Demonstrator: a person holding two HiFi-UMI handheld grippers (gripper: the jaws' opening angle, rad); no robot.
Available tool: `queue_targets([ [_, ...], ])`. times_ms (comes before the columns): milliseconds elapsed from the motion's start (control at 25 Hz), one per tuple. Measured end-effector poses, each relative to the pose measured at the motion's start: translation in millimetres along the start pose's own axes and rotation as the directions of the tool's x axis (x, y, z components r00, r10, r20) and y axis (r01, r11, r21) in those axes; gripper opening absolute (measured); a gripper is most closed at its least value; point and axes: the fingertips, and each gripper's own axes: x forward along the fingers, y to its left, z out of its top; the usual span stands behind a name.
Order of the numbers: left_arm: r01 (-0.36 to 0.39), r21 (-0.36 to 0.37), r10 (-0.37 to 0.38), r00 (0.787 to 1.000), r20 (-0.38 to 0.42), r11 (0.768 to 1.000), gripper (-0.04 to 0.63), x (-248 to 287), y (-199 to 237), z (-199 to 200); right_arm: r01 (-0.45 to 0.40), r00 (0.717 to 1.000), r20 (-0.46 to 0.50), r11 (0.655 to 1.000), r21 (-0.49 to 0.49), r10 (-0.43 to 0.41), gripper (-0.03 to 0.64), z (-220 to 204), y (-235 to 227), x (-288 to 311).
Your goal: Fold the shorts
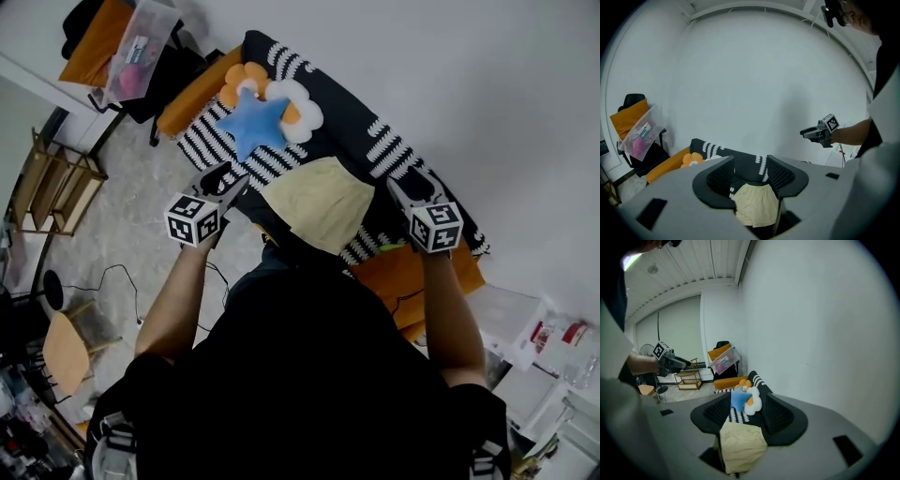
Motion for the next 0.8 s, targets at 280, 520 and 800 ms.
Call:
queue_targets([
  [280,0.023,-0.022,-0.024,0.999,-0.046,0.999,0.236,42,46,-9,-0.016,0.994,-0.105,0.998,-0.06,0.01,0.245,-13,-7,64],
  [520,0.021,-0.056,-0.027,0.994,-0.107,0.998,0.236,63,89,-30,-0.034,0.977,-0.214,0.997,-0.064,0.019,0.245,-39,-13,121],
  [800,0.006,-0.099,-0.023,0.985,-0.169,0.995,0.236,84,142,-61,-0.059,0.945,-0.324,0.997,-0.048,0.04,0.245,-76,-11,184],
])
